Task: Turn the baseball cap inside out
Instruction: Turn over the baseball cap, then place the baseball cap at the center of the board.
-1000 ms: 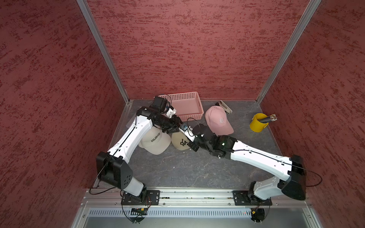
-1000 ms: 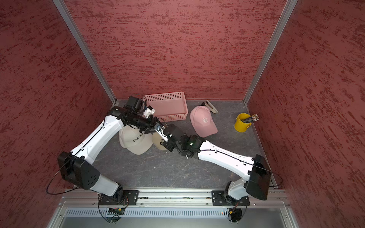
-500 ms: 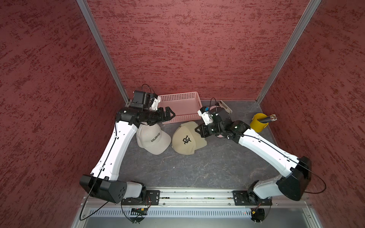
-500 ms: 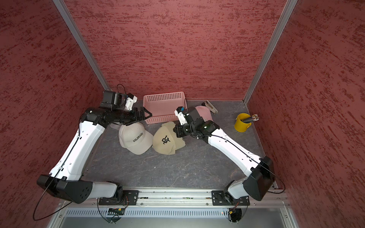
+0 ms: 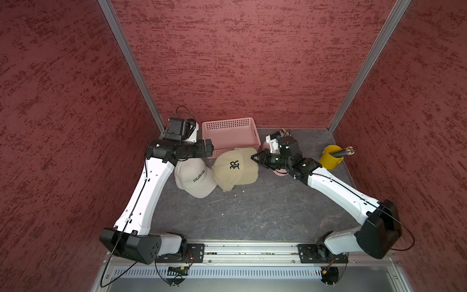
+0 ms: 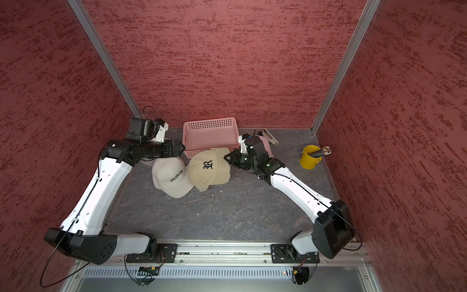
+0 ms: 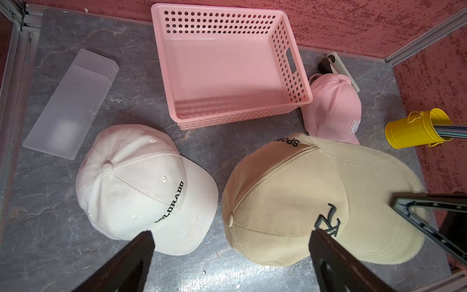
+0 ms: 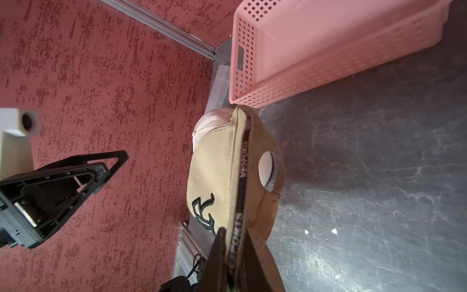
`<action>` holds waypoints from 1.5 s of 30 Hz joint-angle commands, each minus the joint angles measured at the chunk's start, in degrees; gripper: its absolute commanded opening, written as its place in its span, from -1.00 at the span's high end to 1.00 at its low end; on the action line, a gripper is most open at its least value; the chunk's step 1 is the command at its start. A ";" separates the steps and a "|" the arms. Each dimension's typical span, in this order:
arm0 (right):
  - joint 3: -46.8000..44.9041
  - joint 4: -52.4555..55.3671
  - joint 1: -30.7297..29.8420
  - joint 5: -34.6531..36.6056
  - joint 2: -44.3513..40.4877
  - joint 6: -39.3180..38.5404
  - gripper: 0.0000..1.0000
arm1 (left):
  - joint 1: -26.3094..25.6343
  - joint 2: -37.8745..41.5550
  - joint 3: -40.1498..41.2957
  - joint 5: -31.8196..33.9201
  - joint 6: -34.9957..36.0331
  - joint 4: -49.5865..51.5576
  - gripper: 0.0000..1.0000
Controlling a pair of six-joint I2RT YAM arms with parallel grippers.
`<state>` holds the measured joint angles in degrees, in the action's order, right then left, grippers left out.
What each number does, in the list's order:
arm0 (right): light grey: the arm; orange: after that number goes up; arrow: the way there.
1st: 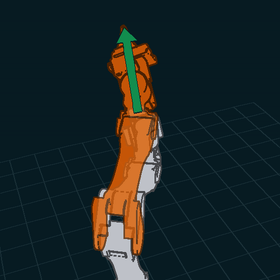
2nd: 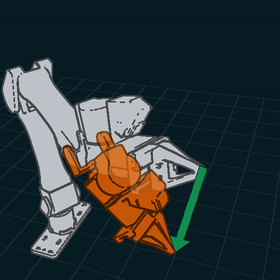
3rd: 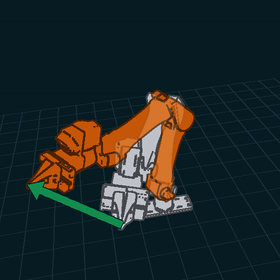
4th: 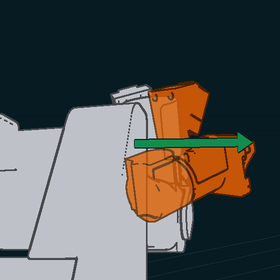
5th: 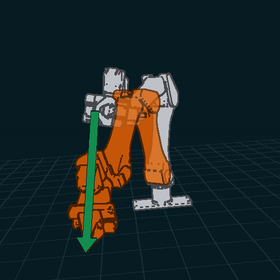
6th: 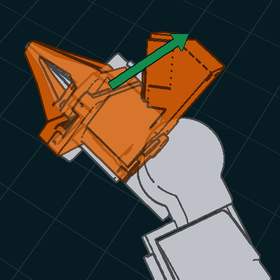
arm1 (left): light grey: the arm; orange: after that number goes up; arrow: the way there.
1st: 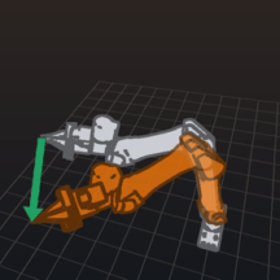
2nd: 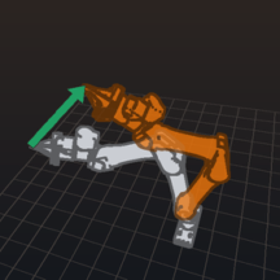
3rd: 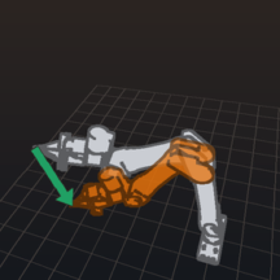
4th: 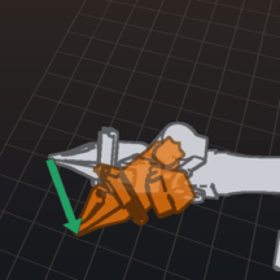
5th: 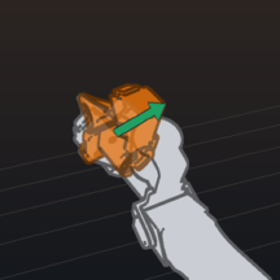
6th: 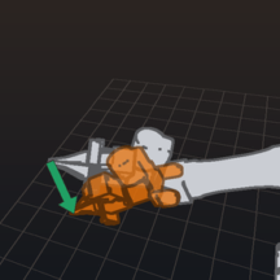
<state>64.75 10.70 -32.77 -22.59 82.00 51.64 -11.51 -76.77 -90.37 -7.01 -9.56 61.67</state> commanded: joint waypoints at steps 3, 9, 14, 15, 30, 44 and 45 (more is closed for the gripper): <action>-3.53 -19.19 0.26 -0.96 1.15 5.71 1.00 | 0.30 0.77 1.59 0.59 1.69 -2.23 -0.99; -6.07 -28.42 0.57 -1.65 5.66 8.74 1.00 | 0.35 0.75 1.77 0.24 2.18 -2.35 -0.99; -7.83 -32.18 2.26 -2.62 7.67 9.45 1.00 | 0.35 1.07 2.21 0.17 2.17 -2.43 -0.99; -8.25 -33.12 2.69 -3.00 8.03 9.84 1.00 | 0.35 1.10 2.30 0.22 2.26 -2.45 -0.99; -13.12 -35.21 7.12 -5.06 8.05 9.25 0.97 | 0.35 1.22 2.48 0.07 1.69 -2.43 -0.99; -16.44 -33.64 8.14 -3.33 8.96 9.09 0.78 | 0.35 1.92 3.45 0.30 1.91 -2.86 -1.00; -16.94 -33.94 8.20 -3.18 8.89 9.27 0.77 | 0.35 1.89 3.61 0.27 1.92 -2.95 -0.99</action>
<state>49.56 -21.15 -25.30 -26.57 90.67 60.64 -11.51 -76.12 -87.39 -6.96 -8.08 59.92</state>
